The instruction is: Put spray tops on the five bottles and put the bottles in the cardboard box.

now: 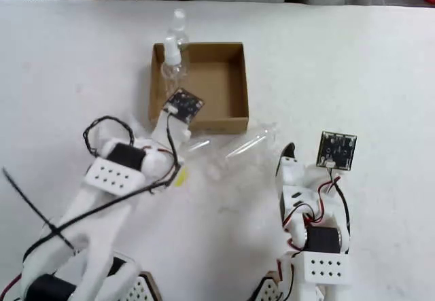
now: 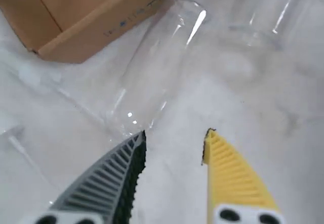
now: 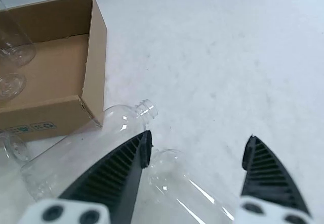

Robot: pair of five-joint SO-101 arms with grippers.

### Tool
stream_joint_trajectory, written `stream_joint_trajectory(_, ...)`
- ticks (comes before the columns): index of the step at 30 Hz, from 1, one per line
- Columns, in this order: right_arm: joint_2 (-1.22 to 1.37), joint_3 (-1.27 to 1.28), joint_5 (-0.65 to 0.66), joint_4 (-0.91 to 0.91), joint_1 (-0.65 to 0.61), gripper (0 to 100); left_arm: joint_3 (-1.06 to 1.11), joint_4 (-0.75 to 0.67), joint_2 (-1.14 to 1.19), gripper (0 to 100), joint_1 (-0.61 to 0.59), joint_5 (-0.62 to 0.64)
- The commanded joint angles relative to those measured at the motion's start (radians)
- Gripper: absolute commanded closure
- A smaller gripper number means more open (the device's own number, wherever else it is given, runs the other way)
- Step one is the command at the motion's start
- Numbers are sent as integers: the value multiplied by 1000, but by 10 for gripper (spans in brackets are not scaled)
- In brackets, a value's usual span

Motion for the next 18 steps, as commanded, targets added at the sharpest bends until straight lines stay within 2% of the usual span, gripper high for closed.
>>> stream_joint_trajectory(1,-13,-9,12,-4,4,733,-74,-71,51,797,-35,-20)
stream_joint_trajectory(5,-13,-9,12,-4,4,733,-72,-86,70,797,-39,-104)
stream_joint_trajectory(10,-13,-9,12,-5,4,733,-72,-130,73,795,-41,-112)
stream_joint_trajectory(15,-13,-9,12,-5,4,733,-68,-149,74,705,-51,-112)
stream_joint_trajectory(18,-13,-9,12,-5,4,733,-66,-149,74,692,-51,-114)
